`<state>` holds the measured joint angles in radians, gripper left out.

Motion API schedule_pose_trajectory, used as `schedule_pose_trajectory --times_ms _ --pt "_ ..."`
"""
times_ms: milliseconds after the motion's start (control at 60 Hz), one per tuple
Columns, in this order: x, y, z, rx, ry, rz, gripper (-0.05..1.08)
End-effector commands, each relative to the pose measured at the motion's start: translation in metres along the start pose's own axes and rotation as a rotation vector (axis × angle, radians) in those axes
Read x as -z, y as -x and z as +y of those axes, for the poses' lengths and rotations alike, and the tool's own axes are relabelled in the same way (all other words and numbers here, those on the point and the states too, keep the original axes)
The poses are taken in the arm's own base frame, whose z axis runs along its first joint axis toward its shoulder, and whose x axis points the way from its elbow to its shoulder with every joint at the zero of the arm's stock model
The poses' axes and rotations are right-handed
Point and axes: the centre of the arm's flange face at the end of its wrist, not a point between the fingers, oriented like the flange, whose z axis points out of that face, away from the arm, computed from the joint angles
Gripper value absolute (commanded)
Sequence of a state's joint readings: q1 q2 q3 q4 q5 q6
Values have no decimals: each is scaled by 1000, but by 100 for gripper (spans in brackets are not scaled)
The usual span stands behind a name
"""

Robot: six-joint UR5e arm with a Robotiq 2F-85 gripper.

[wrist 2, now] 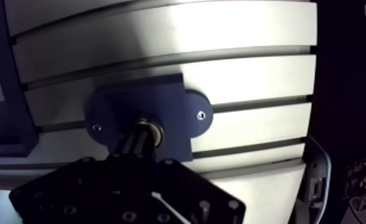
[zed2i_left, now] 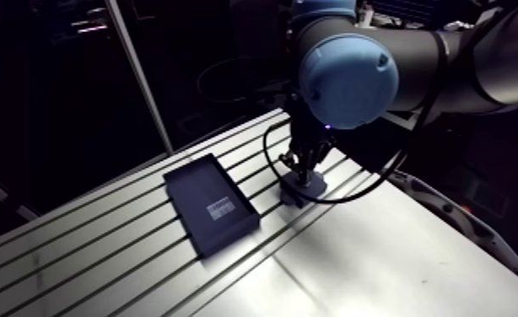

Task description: Pick up the bearing and press it into the housing until flush.

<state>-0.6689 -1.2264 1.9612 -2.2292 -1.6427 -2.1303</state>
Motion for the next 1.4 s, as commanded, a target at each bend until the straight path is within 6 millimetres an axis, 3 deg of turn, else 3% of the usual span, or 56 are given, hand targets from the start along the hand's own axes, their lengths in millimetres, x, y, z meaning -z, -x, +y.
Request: schedule_pose_trajectory --times_ms 17,1400 --pt "-1 0 0 1 -1 -1 89" --pt "-6 -1 0 0 -3 -7 89"
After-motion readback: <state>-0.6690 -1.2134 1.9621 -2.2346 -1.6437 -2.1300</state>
